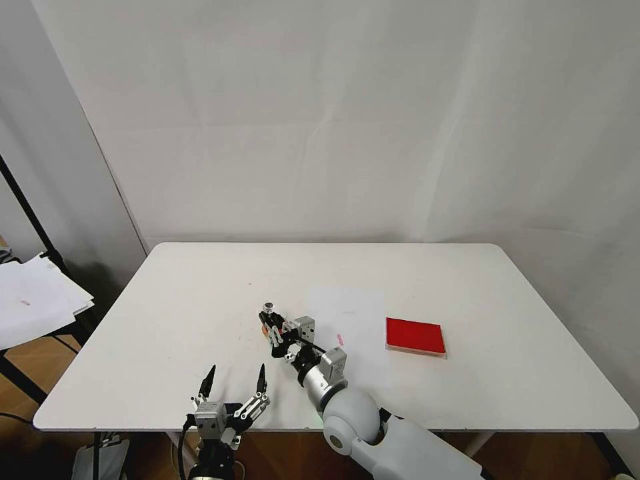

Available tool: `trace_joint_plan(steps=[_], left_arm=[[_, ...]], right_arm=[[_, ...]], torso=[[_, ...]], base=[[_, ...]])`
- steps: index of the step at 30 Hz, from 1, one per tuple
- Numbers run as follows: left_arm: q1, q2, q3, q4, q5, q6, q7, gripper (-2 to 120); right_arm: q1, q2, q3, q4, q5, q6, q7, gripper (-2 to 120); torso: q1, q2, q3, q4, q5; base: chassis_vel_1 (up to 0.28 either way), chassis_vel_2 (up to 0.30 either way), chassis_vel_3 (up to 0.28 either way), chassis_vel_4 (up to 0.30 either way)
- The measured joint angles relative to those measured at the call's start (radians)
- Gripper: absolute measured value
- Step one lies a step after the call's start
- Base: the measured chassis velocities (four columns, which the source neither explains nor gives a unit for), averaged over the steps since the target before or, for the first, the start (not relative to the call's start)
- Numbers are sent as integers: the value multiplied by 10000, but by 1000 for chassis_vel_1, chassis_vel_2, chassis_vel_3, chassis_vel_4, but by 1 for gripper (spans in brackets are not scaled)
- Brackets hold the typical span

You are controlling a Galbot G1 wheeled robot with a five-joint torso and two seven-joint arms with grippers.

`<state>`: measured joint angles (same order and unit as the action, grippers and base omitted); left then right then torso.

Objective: Pick up the stamp from the ink pad and place it onto another ink pad.

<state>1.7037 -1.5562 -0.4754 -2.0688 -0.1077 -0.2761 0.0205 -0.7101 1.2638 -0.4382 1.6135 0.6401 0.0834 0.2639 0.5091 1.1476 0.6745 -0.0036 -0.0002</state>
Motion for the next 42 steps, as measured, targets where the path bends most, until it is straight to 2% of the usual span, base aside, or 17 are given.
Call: trace_joint_plan(steps=[40, 42], left_arm=[[0, 0, 0, 0, 0, 0, 0, 102], [0, 0, 0, 1, 0, 0, 0, 102]], right_arm=[[-228, -74, 22, -43, -73, -7, 111, 8], [-253, -75, 48, -29, -71, -17, 144, 14]], torso=[[-1, 1, -1, 1, 1], [0, 1, 0, 2, 1]], base=[[0, 0, 0, 0], [0, 0, 0, 0]])
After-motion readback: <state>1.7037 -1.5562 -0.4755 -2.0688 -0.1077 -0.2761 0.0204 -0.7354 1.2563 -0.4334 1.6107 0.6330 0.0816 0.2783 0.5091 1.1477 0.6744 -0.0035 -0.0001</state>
